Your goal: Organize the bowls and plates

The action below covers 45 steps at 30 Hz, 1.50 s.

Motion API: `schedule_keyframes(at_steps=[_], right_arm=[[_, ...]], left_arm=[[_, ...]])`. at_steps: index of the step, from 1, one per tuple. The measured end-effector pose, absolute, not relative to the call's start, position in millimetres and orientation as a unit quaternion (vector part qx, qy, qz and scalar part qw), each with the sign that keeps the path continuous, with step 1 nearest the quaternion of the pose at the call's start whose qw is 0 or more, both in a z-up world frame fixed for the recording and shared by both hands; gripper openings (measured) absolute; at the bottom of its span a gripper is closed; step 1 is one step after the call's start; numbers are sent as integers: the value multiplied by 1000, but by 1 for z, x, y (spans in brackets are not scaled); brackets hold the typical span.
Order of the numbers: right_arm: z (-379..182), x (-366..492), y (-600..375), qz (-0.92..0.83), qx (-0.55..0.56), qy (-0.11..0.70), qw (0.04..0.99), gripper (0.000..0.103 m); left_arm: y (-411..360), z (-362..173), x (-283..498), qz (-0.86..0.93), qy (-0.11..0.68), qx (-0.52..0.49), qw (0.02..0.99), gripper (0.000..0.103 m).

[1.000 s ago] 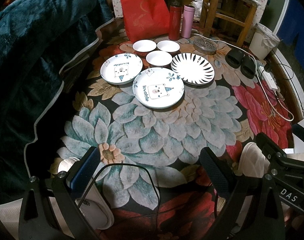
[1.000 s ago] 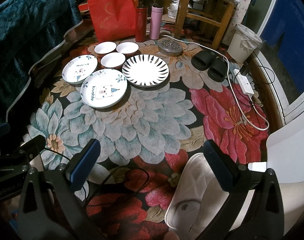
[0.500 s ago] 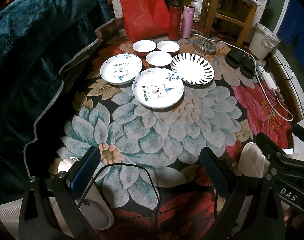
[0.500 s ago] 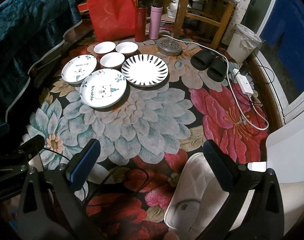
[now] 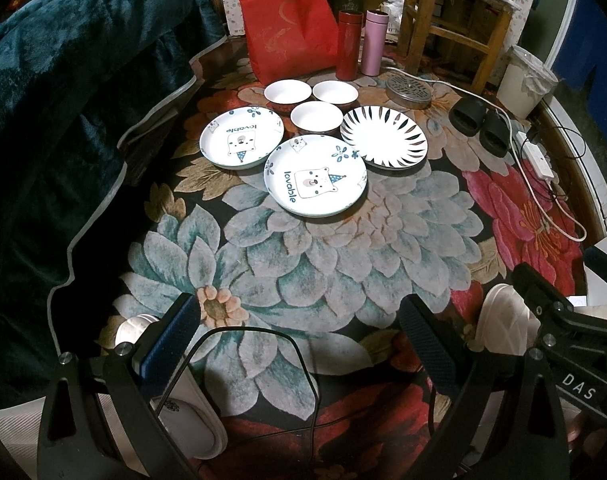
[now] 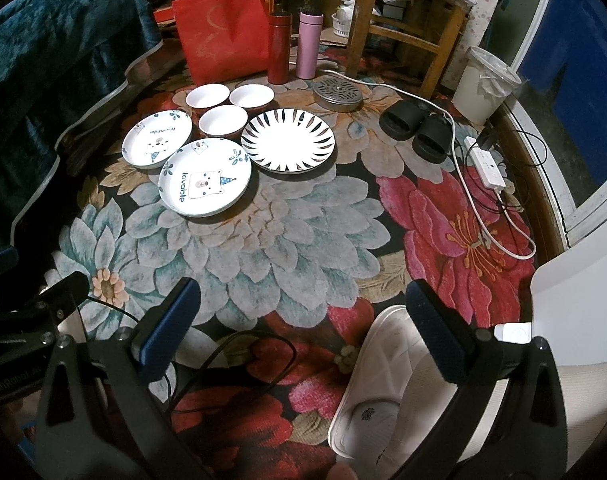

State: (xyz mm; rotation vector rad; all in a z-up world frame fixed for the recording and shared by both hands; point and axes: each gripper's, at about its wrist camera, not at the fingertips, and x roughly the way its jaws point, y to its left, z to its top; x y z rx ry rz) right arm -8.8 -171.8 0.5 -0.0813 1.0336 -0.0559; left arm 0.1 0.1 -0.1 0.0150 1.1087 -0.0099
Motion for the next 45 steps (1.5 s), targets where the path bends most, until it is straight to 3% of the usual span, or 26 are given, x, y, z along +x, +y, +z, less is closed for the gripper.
schedule_keyframes(at_steps=[22,33,45], right_arm=[[-14,14,-169,-21,-27,517,855,103],[-40,139,-185,-34,-1,567,823,103],[-108,309,-236,14,32,623,781,102]], left_arm=[[3,-17,14,0,538,0,843,98],[-21,-28,109,-14,548,25,836,99],[-55,-92,264,-45,571,5,820,99]])
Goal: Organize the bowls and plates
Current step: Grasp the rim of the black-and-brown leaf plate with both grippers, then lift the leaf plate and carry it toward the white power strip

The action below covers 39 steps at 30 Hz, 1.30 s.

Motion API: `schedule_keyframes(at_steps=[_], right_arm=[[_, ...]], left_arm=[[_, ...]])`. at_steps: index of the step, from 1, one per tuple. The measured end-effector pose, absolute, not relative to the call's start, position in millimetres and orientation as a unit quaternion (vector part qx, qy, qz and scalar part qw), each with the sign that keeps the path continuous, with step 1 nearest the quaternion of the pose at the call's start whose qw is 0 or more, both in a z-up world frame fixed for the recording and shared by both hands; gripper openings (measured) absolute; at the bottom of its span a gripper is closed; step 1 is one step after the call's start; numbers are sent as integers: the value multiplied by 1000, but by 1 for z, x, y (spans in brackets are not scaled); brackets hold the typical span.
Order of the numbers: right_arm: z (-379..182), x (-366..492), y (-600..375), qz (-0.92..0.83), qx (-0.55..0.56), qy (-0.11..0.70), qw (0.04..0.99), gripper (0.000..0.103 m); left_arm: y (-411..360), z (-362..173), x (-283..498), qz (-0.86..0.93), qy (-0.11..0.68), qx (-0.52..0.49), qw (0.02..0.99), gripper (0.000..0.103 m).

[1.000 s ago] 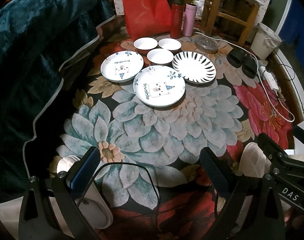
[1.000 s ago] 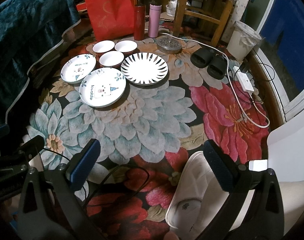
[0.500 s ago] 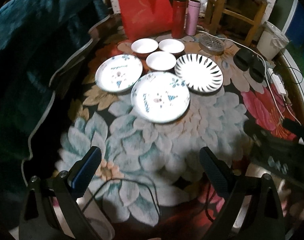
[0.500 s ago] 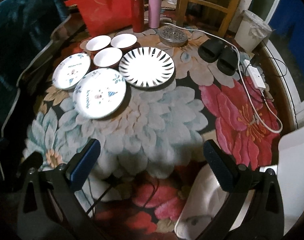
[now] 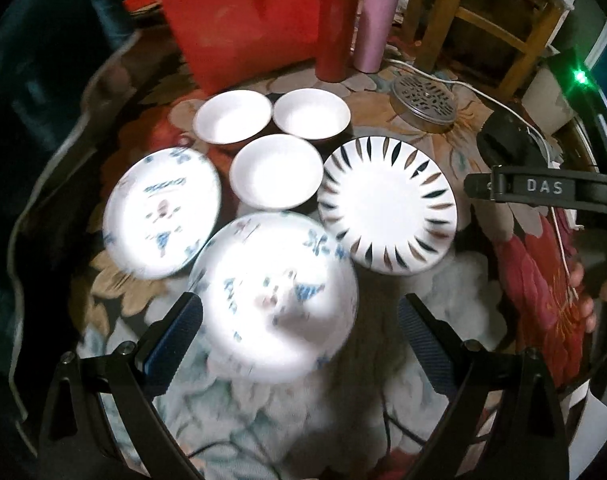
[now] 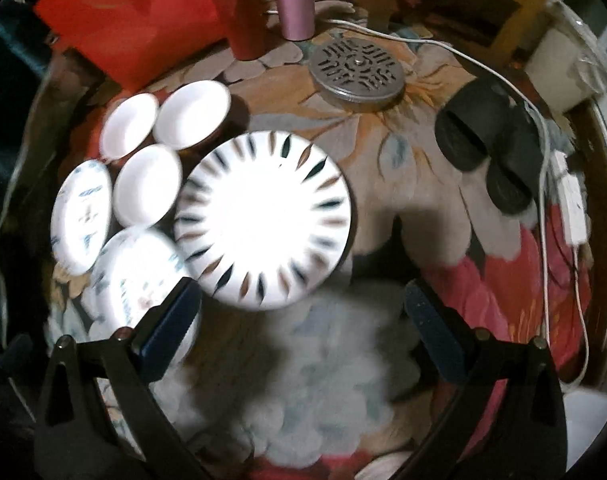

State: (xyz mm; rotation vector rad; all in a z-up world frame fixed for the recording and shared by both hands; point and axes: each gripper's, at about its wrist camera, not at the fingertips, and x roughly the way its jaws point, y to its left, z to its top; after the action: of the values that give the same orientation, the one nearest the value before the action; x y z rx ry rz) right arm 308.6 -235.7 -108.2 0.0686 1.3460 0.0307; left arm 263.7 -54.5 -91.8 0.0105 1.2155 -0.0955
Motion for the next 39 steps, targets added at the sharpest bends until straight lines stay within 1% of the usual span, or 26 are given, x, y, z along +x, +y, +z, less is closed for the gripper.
schedule_keyframes(at_steps=[3,4,6,7,8,10,14,16,17,18,20,21,22,25,31,36,39], right_arm=[[-138,329,-251,16,59,632,772,97],[-150,332,-256,12,70,635,770,94],[-171,339,-265,5,92,642,761,91],[-178,342,-269,3,101,645,757,87],[-184,343,-272,3,109,647,755,81],[-192,343,-277,7,129,648,751,76],[-202,339,-279,36,180,653,734,71],[-205,336,-274,43,180,661,728,63],[-206,334,-272,42,170,662,728,61],[-208,332,-273,38,162,665,728,53],[-215,328,-282,23,156,668,728,24],[-216,325,-288,24,169,664,728,18],[-220,323,-298,29,187,660,727,15],[-220,319,-307,46,207,654,726,13],[-222,318,-312,38,214,650,728,13],[-213,312,-303,30,165,631,758,12],[-211,310,-307,32,162,630,759,10]], left_arm=[[-62,-107,287,-61,568,18,820,99],[-64,-112,293,-66,566,21,821,99],[-66,-121,301,-74,567,23,820,99],[-66,-125,304,-75,568,20,819,99],[-65,-128,307,-74,569,15,819,99],[-63,-135,313,-71,573,-2,817,99],[-58,-145,320,-67,576,-32,814,99],[-59,-149,321,-69,574,-29,815,99],[-61,-151,322,-70,574,-25,815,99],[-63,-153,323,-71,577,-19,814,98],[-66,-159,326,-76,581,-10,810,96],[-68,-161,327,-79,582,-7,809,96],[-69,-163,328,-80,582,-2,809,96],[-74,-169,333,-86,580,7,810,96],[-79,-179,338,-89,586,8,806,96],[-85,-182,339,-100,585,4,805,96],[-89,-184,340,-112,584,9,804,96]])
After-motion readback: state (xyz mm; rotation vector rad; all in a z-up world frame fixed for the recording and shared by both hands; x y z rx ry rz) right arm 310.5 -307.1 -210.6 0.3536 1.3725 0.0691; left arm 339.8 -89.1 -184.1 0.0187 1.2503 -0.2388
